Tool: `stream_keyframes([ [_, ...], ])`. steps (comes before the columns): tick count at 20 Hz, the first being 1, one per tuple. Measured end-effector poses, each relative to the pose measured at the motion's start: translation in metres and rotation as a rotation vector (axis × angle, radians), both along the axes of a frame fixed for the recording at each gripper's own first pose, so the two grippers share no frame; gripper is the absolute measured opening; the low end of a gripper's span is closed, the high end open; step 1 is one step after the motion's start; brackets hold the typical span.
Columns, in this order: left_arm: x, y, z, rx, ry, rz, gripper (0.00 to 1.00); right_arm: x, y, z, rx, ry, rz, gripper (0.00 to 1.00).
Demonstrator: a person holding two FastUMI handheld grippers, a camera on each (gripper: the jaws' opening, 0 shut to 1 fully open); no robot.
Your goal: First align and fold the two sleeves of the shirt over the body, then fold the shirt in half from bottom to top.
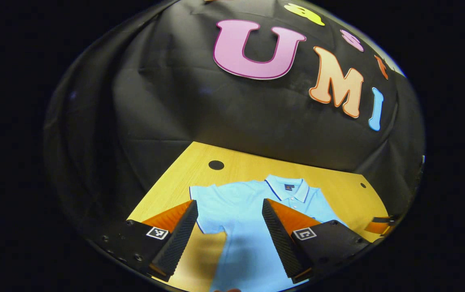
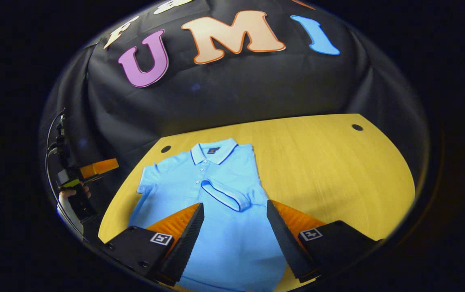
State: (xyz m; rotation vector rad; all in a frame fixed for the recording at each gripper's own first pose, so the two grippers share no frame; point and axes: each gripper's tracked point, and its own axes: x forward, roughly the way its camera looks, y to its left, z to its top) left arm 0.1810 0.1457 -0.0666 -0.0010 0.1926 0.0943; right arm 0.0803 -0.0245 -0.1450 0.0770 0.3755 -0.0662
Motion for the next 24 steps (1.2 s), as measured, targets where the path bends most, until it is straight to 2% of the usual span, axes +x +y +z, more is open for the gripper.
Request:
stream_keyframes([
  [3, 0.045, 0.026, -0.008, 0.052, -0.009, 0.001, 0.95, -0.026, -0.007, -0.001, 0.041, -0.006, -0.099, 0.98],
  [7, 0.082, 0.047, -0.048, 0.09, 0.104, -0.019, 0.95, -0.049, -0.016, 0.0, 0.033, -0.009, -0.2, 0.97],
  [12, 0.102, 0.065, -0.089, 0.133, 0.223, -0.036, 0.95, -0.059, -0.013, -0.007, 0.017, 0.026, -0.243, 0.98],
  [20, 0.108, 0.071, -0.098, 0.169, 0.255, -0.081, 0.93, -0.055, -0.001, -0.004, 0.031, 0.039, -0.252, 0.98],
  [22, 0.11, 0.069, -0.1, 0.172, 0.259, -0.089, 0.89, -0.054, 0.0, -0.003, 0.031, 0.037, -0.254, 0.98],
  [23, 0.111, 0.067, -0.098, 0.165, 0.251, -0.089, 0.78, -0.054, 0.001, -0.002, 0.032, 0.038, -0.254, 0.98],
  [24, 0.113, 0.065, -0.1, 0.161, 0.253, -0.097, 0.74, -0.054, 0.002, -0.002, 0.034, 0.04, -0.254, 0.98],
])
